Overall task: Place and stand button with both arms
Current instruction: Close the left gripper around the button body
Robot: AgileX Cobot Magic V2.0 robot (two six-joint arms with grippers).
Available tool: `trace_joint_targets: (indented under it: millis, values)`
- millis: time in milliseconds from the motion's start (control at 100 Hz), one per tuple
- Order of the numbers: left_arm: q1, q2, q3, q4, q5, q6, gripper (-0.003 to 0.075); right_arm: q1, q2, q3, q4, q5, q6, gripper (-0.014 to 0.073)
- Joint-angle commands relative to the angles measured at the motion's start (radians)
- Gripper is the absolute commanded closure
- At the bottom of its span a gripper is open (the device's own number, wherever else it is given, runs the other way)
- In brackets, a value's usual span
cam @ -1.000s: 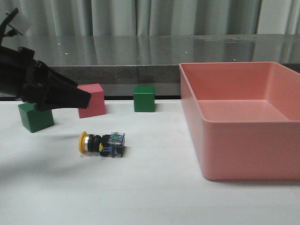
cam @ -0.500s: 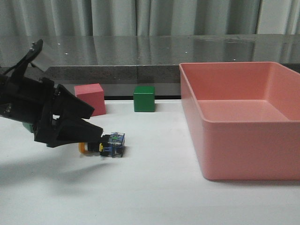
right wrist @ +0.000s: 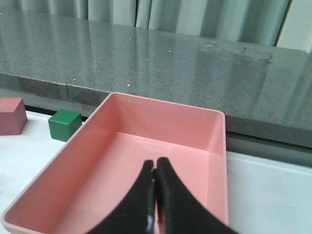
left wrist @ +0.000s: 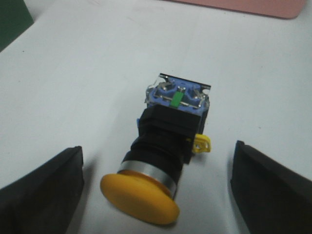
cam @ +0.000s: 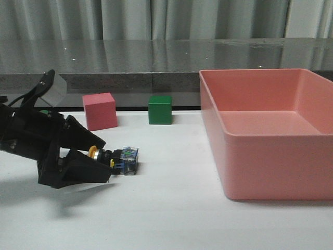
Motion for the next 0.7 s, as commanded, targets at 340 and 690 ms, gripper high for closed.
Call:
trace_joint_targets:
  millis: [340, 690]
  values:
    - [-0.005, 0.021, -0.018, -0.033, 0.074, 0.035, 0.0139, -0.006, -0.003, -0.027, 0.007, -0.067, 0.000, 0.0655]
    - [-0.005, 0.021, -0.018, -0.033, 0.074, 0.037, 0.0480, -0.006, -0.003, -0.027, 0.007, -0.067, 0.000, 0.0655]
